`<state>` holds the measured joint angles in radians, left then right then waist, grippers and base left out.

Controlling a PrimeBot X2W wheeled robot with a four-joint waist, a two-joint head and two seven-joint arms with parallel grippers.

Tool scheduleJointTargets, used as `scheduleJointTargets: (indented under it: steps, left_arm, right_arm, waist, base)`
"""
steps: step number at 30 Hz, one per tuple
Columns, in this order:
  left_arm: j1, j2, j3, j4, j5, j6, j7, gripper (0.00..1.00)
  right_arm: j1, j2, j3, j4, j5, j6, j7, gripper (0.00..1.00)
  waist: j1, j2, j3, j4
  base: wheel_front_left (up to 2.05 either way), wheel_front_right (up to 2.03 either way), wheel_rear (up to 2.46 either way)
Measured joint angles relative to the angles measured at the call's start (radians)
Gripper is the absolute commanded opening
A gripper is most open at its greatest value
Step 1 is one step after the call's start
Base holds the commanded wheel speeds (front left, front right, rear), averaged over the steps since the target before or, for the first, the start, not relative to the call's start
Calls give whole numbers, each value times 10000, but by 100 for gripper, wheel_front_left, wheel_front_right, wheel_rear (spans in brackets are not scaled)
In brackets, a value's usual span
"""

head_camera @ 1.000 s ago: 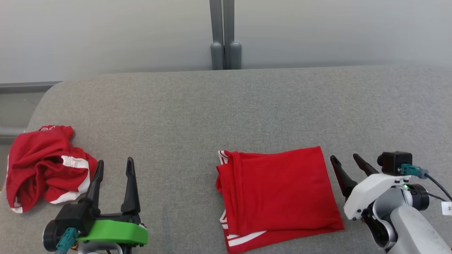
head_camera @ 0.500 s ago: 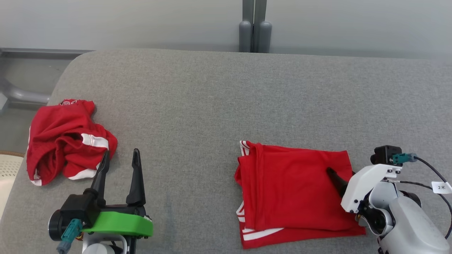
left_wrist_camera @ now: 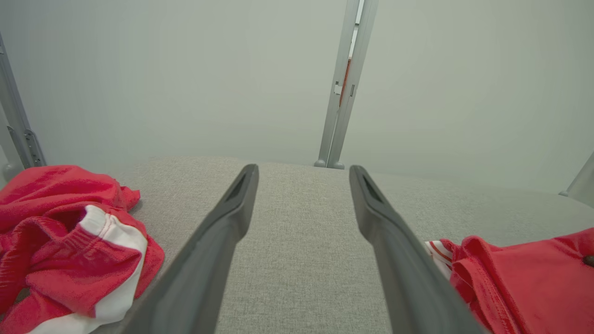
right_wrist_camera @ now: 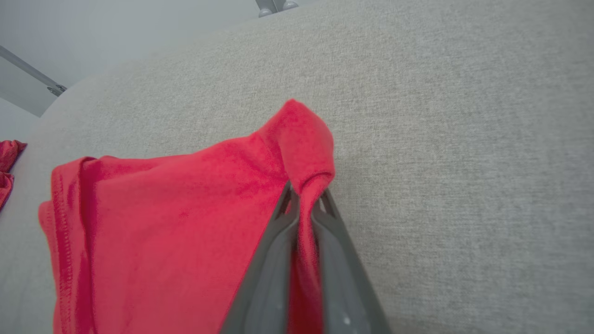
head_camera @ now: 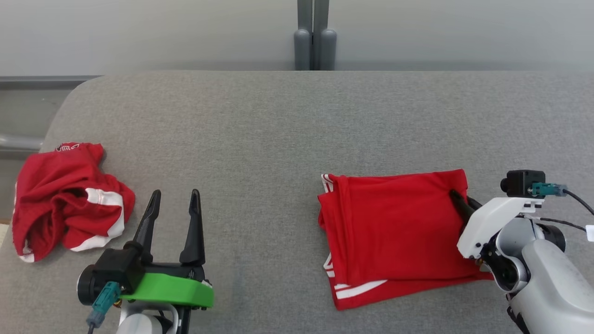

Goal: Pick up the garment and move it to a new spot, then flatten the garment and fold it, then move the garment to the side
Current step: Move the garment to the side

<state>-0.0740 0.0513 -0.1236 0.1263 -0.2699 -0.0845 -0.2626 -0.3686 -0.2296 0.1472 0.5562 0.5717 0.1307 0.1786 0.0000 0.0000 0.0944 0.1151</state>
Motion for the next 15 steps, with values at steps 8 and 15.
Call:
scheduleJointTargets:
  steps: [8, 15]
  left_arm:
    - [-355, -8, -529, 48, 10, -79, 0, 100]
    - [-659, -10, -899, 198, 115, -123, 0, 100]
  right_arm:
    - [-316, -589, 75, -203, 84, 0, -188, 0]
    - [-455, -729, 403, -493, 393, 0, -642, 0]
  waist:
    - [0, 0, 5, -1168]
    - [0, 0, 91, -2452]
  base:
    - [0, 0, 0]
    - [0, 0, 0]
